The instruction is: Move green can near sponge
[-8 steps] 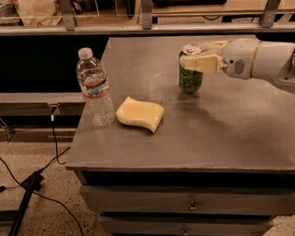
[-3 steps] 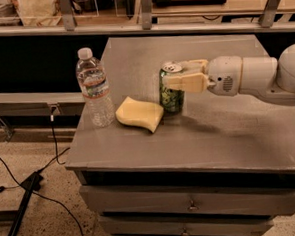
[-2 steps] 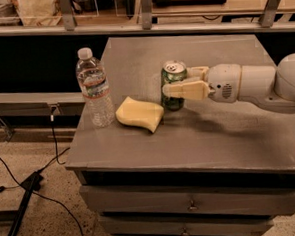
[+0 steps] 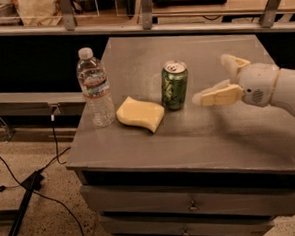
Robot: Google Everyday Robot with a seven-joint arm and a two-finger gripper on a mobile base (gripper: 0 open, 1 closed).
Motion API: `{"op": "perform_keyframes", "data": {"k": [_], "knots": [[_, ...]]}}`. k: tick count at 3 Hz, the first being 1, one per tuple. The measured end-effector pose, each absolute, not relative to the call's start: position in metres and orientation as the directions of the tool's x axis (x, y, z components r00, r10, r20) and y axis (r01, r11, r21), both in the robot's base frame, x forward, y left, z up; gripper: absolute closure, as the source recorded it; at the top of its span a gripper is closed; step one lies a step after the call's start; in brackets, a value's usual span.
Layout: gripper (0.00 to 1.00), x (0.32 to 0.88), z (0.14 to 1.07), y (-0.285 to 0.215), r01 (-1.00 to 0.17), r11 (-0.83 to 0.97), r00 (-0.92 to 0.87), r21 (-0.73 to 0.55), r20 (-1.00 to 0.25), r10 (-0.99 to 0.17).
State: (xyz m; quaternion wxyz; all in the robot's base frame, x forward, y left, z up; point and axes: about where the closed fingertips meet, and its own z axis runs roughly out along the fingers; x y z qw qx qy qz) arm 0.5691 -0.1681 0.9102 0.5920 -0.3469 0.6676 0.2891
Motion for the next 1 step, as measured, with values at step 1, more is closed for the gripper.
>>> {"op": "perform_keyframes", "data": {"k": [1], "knots": [[0.00, 0.5672, 0.9164, -0.2034, -0.749, 0.658, -0.040, -0.075, -0.987, -0.158]]}}
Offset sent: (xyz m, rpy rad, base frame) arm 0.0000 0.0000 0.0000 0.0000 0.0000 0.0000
